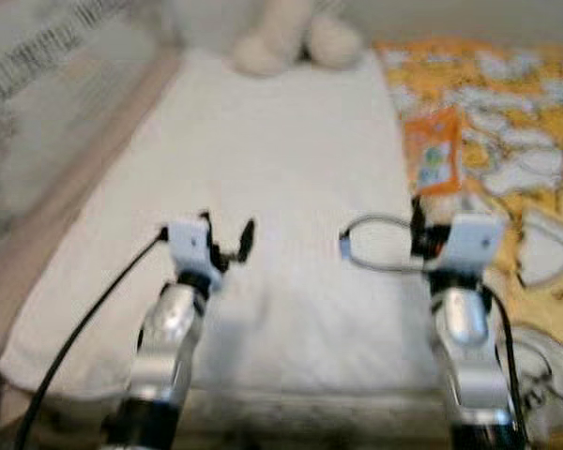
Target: Clean up the room
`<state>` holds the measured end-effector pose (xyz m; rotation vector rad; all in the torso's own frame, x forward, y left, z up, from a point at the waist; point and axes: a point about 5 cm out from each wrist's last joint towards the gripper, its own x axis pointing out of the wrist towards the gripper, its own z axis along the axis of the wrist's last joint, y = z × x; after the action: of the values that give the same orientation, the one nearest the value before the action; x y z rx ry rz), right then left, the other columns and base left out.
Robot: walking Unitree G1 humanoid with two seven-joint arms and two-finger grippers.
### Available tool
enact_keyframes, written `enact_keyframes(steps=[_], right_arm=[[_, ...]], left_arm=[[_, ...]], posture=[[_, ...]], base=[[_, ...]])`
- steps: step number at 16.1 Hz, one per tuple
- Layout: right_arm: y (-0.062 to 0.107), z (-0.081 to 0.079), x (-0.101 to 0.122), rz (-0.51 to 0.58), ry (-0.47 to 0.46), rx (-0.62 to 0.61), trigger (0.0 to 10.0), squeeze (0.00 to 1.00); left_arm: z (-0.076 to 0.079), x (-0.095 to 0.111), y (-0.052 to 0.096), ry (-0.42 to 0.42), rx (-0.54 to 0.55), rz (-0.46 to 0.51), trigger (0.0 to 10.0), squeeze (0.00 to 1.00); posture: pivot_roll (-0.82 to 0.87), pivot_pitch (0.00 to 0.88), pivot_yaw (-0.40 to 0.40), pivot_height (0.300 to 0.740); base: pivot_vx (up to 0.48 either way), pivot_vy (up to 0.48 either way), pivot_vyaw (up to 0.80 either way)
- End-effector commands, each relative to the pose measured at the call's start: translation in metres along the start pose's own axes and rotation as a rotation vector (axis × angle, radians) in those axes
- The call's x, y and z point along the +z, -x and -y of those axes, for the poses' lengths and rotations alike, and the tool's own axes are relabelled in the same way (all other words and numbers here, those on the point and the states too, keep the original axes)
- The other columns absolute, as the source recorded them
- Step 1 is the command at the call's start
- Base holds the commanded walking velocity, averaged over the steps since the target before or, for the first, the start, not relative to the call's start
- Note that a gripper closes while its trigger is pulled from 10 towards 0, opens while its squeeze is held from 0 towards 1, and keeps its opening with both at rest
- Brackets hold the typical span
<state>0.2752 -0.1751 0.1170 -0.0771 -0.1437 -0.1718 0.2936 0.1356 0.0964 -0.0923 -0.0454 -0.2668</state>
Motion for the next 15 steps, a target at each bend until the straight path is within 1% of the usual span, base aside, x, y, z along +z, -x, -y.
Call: enact_keyframes(steps=[1,2,4,5,6,7,8,10,12,14,15], right_arm=[[0.000,0.002,-0.005,-0.027,0.003,-0.006,10.0,0.00],[-0.002,-0.001,-0.005,-0.040,0.004,0.014,10.0,0.00],[-0.002,-0.002,-0.006,-0.051,0.016,0.031,10.0,0.00],[-0.002,-0.003,-0.008,-0.056,0.021,0.039,10.0,0.00],[-0.002,-0.002,-0.010,-0.062,0.025,0.042,10.0,0.00],[-0.003,-0.002,-0.013,-0.073,0.026,0.045,10.0,0.00],[-0.003,-0.004,-0.014,-0.077,0.031,0.058,10.0,0.00],[-0.004,-0.005,-0.016,-0.083,0.047,0.075,10.0,0.00],[-0.004,-0.005,-0.019,-0.095,0.053,0.075,10.0,0.01],[-0.003,-0.002,-0.023,-0.108,0.058,0.075,10.0,0.01],[-0.002,0.000,-0.028,-0.118,0.064,0.078,10.0,0.02]], left_arm=[[-0.003,0.003,0.002,0.024,0.002,0.024,10.0,0.00],[-0.002,0.004,0.002,0.054,-0.004,0.039,10.0,0.00],[0.007,0.003,0.004,0.067,-0.042,0.056,10.0,0.00],[0.008,0.004,0.005,0.058,-0.050,0.069,10.0,0.00],[0.008,0.004,0.006,0.030,-0.046,0.068,10.0,0.00],[0.008,0.002,0.005,0.022,-0.042,0.050,10.0,0.00],[0.009,0.003,0.005,0.037,-0.059,0.062,10.0,0.00],[0.009,0.003,0.004,0.059,-0.069,0.057,10.0,0.00],[0.011,0.004,0.004,0.053,-0.089,0.066,10.0,0.00],[0.015,0.005,0.005,0.026,-0.118,0.073,10.0,0.00],[0.020,0.005,0.006,0.013,-0.144,0.084,10.0,0.00]], posture=[[-0.15,0.000,0.063,0.732],[-0.15,0.000,0.064,0.732],[-0.15,0.000,0.062,0.732],[-0.15,0.000,0.061,0.732],[-0.14,0.000,0.059,0.732],[-0.14,0.000,0.059,0.732],[-0.14,0.000,0.057,0.732],[-0.13,0.000,0.056,0.732],[-0.13,0.000,0.054,0.732],[-0.13,0.000,0.052,0.732],[-0.13,0.000,0.047,0.732]], base=[[0.000,-0.446,0.00],[0.259,-0.401,0.00],[0.332,-0.343,0.00],[0.345,-0.330,0.00],[0.000,0.000,0.00],[0.000,0.000,0.00],[0.000,0.000,0.00],[0.000,0.448,0.00],[0.000,0.442,-0.77],[0.000,0.446,-0.76],[0.000,0.000,-0.76]])
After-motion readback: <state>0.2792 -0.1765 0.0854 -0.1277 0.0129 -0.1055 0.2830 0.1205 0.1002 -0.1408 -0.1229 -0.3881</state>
